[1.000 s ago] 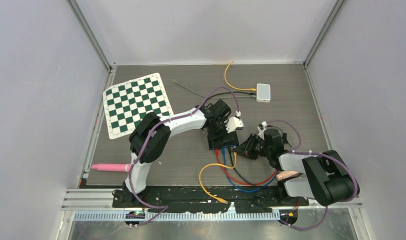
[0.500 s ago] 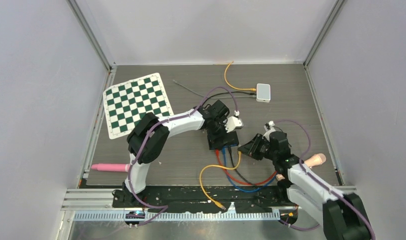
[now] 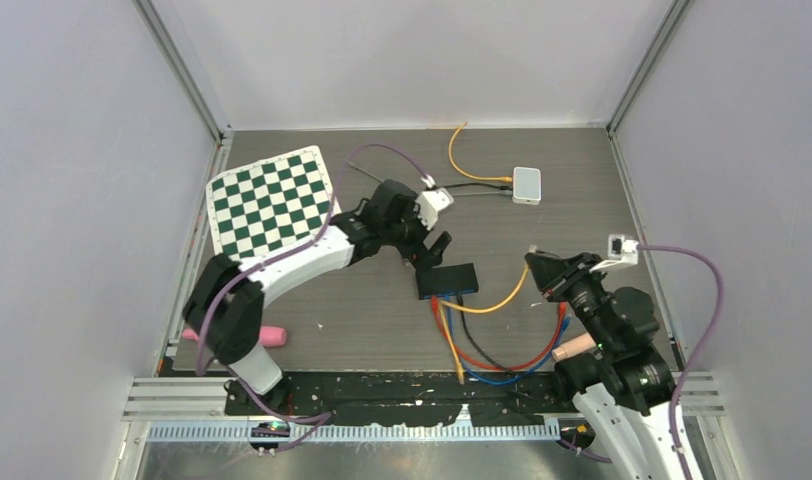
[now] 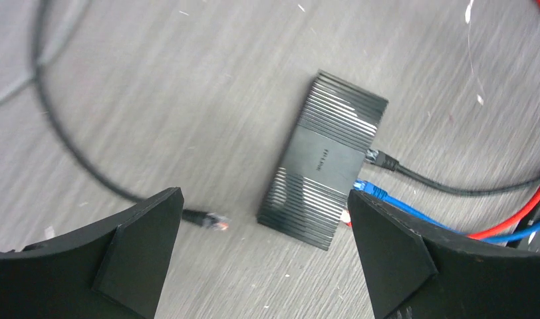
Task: Pull the plug from the switch port
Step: Pull the connector from the switch port, then place the connector at the center of the board.
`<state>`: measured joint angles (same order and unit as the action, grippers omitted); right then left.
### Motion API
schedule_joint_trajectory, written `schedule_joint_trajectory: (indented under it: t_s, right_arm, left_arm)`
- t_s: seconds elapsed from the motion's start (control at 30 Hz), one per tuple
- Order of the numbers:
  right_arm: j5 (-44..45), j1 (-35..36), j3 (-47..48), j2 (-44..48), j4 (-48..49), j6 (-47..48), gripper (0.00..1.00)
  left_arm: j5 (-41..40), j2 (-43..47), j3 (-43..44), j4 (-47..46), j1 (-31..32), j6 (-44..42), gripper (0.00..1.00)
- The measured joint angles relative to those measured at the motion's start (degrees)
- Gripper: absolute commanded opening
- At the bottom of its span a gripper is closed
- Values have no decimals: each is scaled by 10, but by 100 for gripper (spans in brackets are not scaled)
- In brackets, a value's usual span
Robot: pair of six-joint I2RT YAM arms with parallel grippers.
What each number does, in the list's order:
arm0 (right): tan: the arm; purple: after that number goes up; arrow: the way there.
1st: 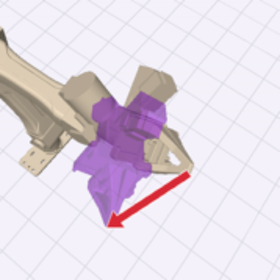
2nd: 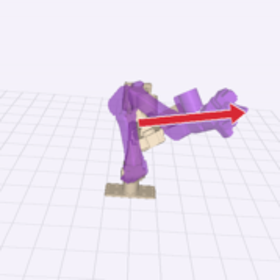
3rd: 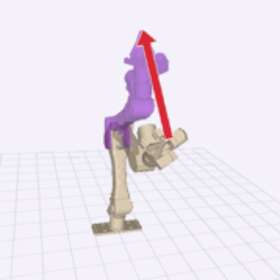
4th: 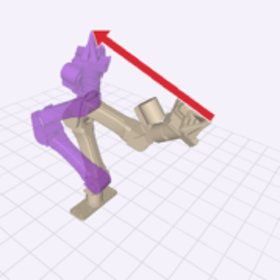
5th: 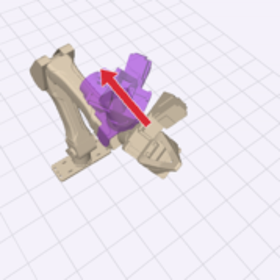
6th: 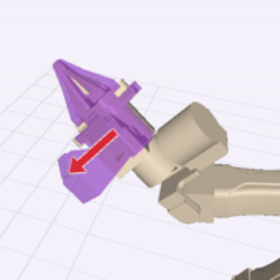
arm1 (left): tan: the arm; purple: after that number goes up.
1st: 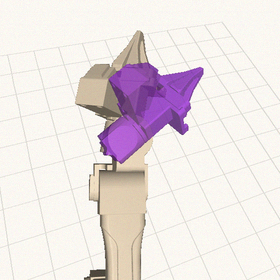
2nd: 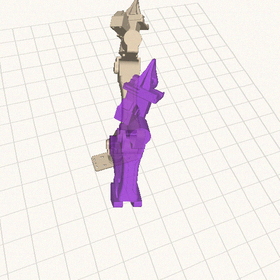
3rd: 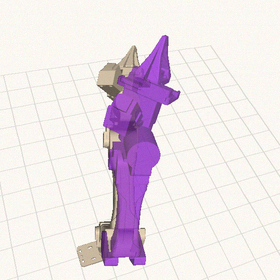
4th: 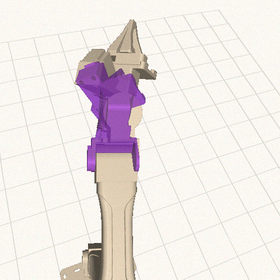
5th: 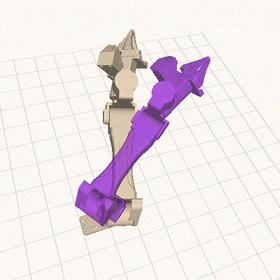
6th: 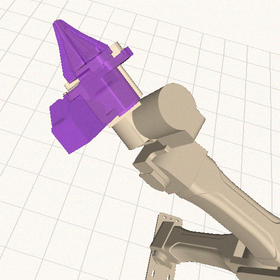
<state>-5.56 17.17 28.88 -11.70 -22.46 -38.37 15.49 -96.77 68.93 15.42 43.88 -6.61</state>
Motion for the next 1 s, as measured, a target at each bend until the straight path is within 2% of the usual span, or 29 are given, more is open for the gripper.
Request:
schedule_joint_trajectory:
  t_s: [0.2, 0.37, 0.5, 0.6, 0.83, 1.0]
  right_arm:
    - [108, 0, 157, -26, -55, 84, 5]
    - [222, 0, 269, -84, -60, 162, 5]
    - [301, 0, 292, -143, -93, 198, 5]
    - [325, 0, 289, -194, -137, 216, 5]
    - [289, -14, 284, -279, -188, 250, 5]
    - [150, -89, 287, -396, -180, 274, 5]
  left_arm:
    - [-61, 122, -80, -89, -38, 57, 99]
    - [-93, 168, -132, -125, -57, 94, 100]
    - [-94, 172, -143, -130, -58, 107, 99]
    - [-92, 175, -148, -130, -58, 109, 100]
    - [-75, 177, -151, -130, -58, 110, 99]
    - [-58, 177, -151, -130, -58, 110, 99]
